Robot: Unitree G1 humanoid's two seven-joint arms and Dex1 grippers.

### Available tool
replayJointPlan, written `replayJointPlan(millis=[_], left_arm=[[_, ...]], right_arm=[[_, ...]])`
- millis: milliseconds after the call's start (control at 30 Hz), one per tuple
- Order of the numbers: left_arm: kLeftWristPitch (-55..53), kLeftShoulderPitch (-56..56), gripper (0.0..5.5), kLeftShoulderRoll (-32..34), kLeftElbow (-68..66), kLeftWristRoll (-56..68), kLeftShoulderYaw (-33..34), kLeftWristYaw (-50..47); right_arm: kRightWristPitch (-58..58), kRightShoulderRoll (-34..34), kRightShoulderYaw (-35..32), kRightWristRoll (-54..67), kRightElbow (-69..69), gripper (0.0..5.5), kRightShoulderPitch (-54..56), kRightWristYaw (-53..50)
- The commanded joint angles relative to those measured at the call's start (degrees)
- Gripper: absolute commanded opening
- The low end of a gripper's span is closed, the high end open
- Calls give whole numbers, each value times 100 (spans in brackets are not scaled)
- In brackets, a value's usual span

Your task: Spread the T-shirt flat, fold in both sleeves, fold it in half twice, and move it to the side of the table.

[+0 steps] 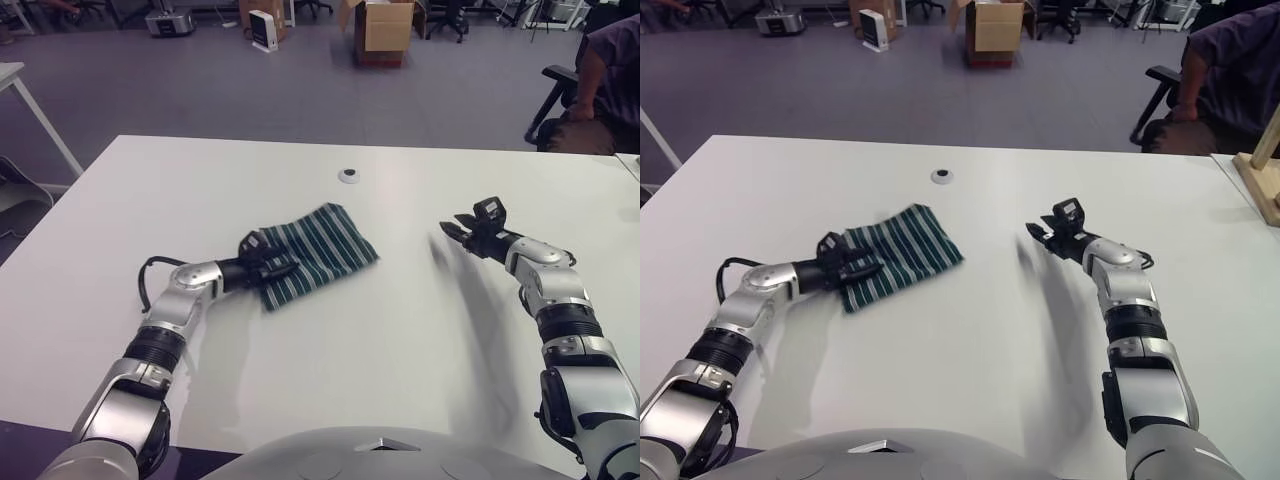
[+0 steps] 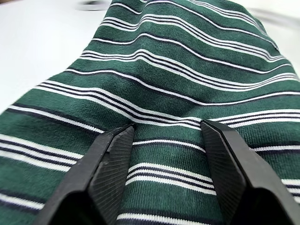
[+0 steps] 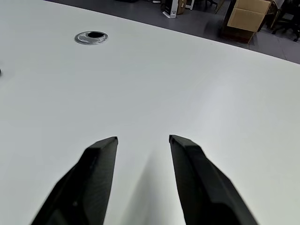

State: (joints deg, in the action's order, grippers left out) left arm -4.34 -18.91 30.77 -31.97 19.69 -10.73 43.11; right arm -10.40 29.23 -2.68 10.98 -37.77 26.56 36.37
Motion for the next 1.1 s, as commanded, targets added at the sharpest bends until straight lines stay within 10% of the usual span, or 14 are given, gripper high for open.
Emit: replayJointPlan(millis=[33,467,1100], left_arm=[[-429,1143,259,612,-1866,-313,1045,-1711],[-544,1365,259,-411,3097,501,2608,-3257],[-528,948,259,-1031,2728,-808,2363,-3818]], right_arm=[[255,-40,-167,-135,-242,205,-106,-307],[1124,-908,-734,115,-314,205,223,-1369],[2052,-1387,-864,-128,-1215,205,763,-2261]])
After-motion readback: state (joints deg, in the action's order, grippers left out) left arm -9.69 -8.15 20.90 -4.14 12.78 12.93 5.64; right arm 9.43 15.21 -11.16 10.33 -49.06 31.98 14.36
